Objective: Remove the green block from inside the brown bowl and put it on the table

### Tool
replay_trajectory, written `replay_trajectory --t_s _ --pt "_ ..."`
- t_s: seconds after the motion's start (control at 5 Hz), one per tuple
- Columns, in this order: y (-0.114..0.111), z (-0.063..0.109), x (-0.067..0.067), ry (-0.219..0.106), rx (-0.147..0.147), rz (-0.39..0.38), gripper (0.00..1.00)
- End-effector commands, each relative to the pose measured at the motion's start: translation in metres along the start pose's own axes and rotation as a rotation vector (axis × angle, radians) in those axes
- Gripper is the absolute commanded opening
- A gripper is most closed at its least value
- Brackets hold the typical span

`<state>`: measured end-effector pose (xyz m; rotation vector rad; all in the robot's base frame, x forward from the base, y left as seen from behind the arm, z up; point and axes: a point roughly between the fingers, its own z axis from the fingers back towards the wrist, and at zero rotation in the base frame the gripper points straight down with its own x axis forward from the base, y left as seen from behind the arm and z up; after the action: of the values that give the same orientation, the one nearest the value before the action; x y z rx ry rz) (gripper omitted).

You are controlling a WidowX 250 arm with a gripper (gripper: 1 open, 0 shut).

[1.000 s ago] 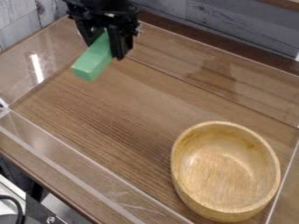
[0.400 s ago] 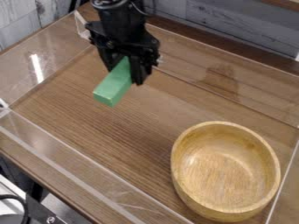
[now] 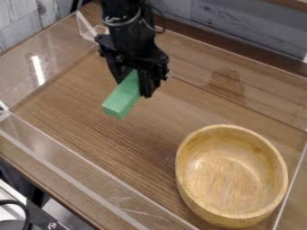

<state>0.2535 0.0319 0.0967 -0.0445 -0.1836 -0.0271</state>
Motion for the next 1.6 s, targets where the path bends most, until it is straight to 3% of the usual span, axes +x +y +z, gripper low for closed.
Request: replay_trajectory --t_s 0.0,0.8,1.4 --pt "0.003 -0.002 0.009 -0.041 0.012 -0.009 0.00" --pt "0.013 -0.021 0.025 -0.048 0.023 0.002 0.00" --pt "0.018 -0.025 0.034 -0.047 0.026 0.006 0.00"
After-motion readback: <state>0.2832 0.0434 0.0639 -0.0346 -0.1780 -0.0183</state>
